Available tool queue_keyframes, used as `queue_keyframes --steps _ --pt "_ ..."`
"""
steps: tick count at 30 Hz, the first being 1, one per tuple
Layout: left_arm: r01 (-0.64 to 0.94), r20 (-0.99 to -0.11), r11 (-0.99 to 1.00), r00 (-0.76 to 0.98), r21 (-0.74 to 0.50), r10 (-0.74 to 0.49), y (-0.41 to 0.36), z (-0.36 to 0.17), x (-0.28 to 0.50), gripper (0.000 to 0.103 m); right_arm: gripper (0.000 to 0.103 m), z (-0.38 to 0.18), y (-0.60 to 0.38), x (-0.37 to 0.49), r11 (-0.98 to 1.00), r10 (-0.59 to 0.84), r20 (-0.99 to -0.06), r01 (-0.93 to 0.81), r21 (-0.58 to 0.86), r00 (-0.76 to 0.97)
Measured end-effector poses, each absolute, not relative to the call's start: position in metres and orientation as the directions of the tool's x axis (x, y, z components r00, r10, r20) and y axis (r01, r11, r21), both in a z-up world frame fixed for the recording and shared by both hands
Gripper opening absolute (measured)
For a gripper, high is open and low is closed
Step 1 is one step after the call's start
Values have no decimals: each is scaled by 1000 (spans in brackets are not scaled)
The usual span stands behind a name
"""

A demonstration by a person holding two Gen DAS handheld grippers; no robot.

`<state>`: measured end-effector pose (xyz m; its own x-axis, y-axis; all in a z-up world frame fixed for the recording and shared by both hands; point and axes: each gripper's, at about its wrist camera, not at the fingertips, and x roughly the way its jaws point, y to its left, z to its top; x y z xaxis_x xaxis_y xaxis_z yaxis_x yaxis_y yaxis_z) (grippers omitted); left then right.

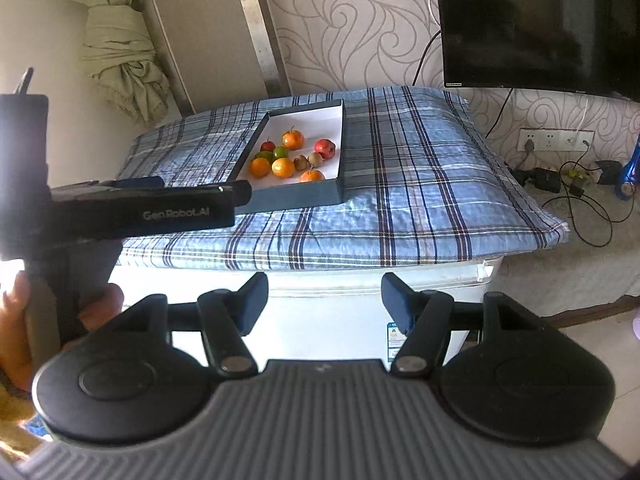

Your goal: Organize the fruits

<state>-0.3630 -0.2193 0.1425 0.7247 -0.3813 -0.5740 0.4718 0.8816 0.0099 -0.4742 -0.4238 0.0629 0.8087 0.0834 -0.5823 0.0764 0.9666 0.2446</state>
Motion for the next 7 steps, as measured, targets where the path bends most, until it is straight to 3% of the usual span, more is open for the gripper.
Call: queue_keyframes --steps 7 --pt "482 -575 876 717 -1 -395 -215 142 -366 103 65 62 -423 -478 965 82 -579 82 251 811"
